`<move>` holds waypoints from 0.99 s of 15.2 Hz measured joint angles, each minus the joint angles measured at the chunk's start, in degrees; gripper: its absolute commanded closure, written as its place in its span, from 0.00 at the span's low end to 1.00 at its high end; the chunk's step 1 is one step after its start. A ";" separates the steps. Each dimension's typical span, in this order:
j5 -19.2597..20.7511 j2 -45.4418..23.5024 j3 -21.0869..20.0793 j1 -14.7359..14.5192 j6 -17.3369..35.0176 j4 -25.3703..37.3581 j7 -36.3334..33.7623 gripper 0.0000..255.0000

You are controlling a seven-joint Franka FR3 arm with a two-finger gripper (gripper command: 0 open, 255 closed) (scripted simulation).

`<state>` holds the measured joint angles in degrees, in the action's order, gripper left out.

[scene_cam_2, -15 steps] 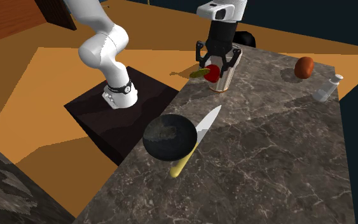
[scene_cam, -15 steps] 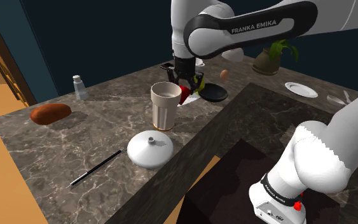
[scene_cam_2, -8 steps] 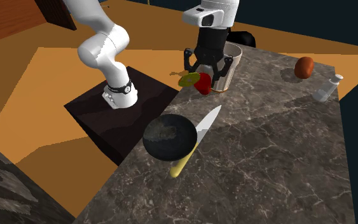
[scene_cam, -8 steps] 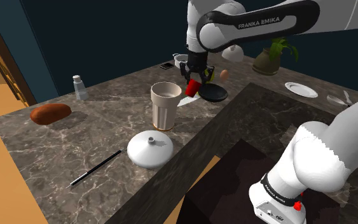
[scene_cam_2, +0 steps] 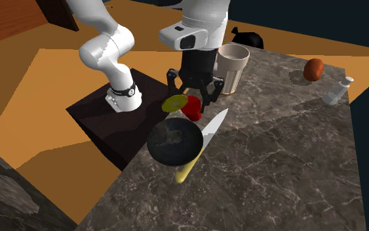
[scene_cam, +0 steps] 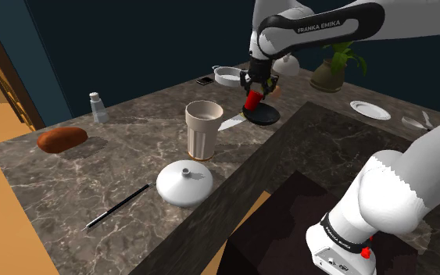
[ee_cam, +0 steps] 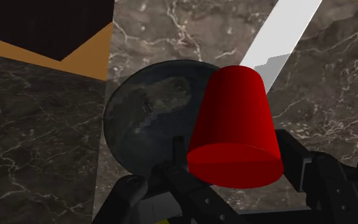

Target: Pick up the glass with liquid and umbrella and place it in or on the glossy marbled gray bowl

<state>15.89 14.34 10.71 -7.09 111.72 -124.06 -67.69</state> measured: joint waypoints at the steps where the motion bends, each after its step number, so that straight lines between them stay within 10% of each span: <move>1: 0.15 -0.06 0.76 0.48 0.24 0.09 1.16 1.00; 15: 1.16 -3.01 3.61 2.16 9.17 -5.18 3.17 1.00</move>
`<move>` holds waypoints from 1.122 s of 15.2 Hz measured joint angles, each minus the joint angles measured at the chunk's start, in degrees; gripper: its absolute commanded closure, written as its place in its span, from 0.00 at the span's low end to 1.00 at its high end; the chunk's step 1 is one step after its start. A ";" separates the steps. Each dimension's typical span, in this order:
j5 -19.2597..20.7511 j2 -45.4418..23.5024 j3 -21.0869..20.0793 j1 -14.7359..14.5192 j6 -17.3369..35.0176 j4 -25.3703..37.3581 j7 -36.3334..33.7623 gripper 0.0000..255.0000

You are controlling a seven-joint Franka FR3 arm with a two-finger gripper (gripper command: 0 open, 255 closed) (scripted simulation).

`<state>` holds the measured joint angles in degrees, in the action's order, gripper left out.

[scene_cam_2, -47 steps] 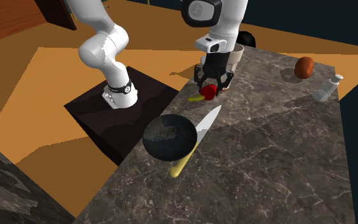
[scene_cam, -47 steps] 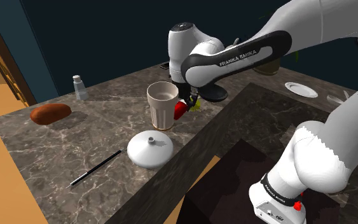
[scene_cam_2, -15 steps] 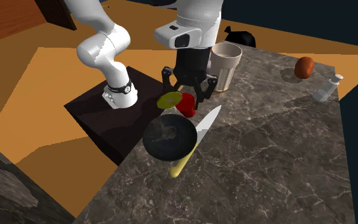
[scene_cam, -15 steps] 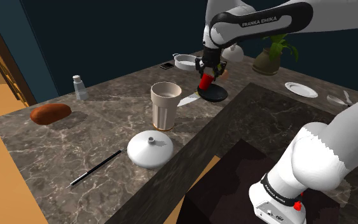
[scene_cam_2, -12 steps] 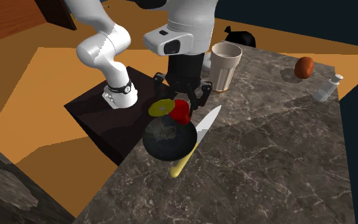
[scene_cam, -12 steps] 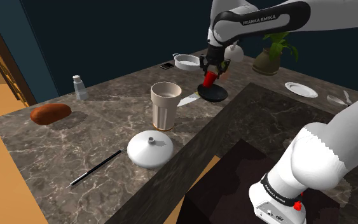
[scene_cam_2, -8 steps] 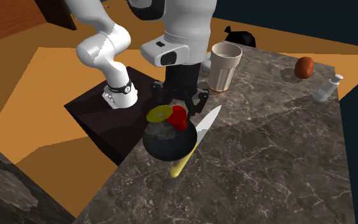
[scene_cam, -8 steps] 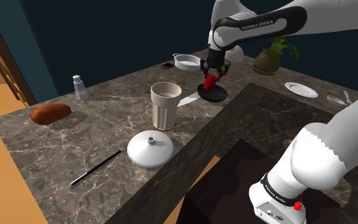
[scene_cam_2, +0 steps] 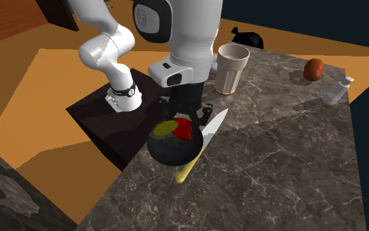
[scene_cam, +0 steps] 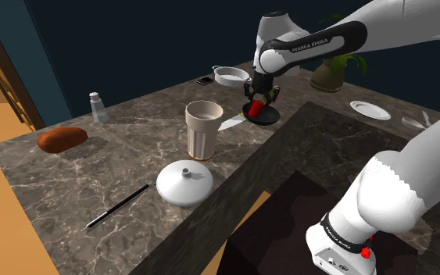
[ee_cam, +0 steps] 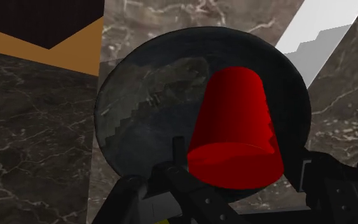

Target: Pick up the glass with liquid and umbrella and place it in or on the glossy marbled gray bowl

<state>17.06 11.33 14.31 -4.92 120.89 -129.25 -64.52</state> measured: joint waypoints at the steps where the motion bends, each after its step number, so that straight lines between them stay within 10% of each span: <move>1: 0.05 -0.61 0.21 0.11 1.08 -0.44 0.04 1.00; 8: 0.20 -0.85 0.21 0.09 2.17 -1.10 -0.38 1.00; 9: 0.20 -0.85 0.22 0.08 2.18 -1.10 -0.37 0.00; 17: 0.04 0.39 -0.32 -0.24 -0.16 -0.24 -0.54 0.00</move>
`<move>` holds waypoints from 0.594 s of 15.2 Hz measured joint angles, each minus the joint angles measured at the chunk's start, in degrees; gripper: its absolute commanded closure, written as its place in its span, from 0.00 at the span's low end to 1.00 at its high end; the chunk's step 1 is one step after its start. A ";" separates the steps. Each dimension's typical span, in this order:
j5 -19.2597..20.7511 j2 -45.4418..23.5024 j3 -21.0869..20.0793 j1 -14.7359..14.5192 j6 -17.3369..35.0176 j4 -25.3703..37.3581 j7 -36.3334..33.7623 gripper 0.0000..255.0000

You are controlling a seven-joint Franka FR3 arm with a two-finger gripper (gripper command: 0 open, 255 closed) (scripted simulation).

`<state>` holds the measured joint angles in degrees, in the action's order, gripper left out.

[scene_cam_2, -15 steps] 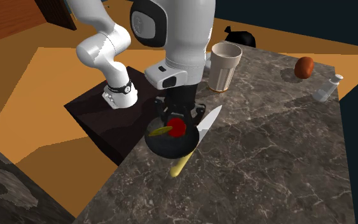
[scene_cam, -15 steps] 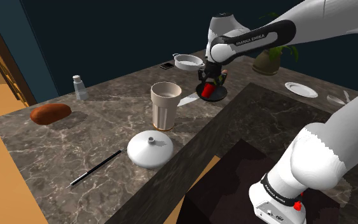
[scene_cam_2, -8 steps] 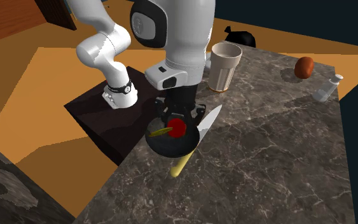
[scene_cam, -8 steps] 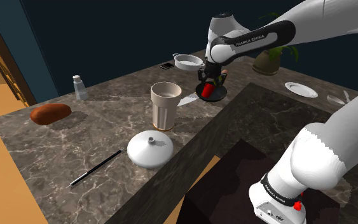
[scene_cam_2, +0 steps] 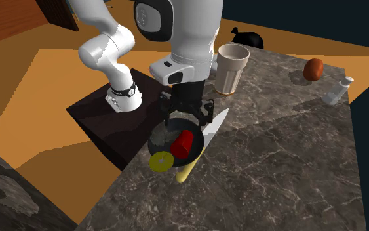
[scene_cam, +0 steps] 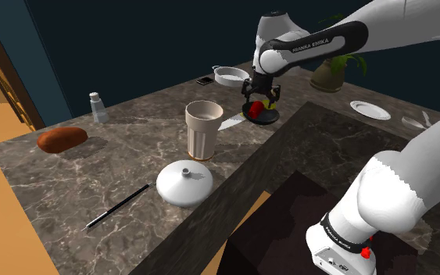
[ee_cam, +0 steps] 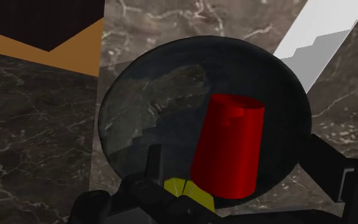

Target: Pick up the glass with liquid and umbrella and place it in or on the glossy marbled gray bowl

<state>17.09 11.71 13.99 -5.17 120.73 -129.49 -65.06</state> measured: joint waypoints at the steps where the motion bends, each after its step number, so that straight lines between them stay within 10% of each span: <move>1: -0.11 0.81 -0.16 -0.07 -1.83 1.06 0.29 0.00; 9: -0.50 1.52 -0.74 -0.44 -5.08 3.42 0.31 0.00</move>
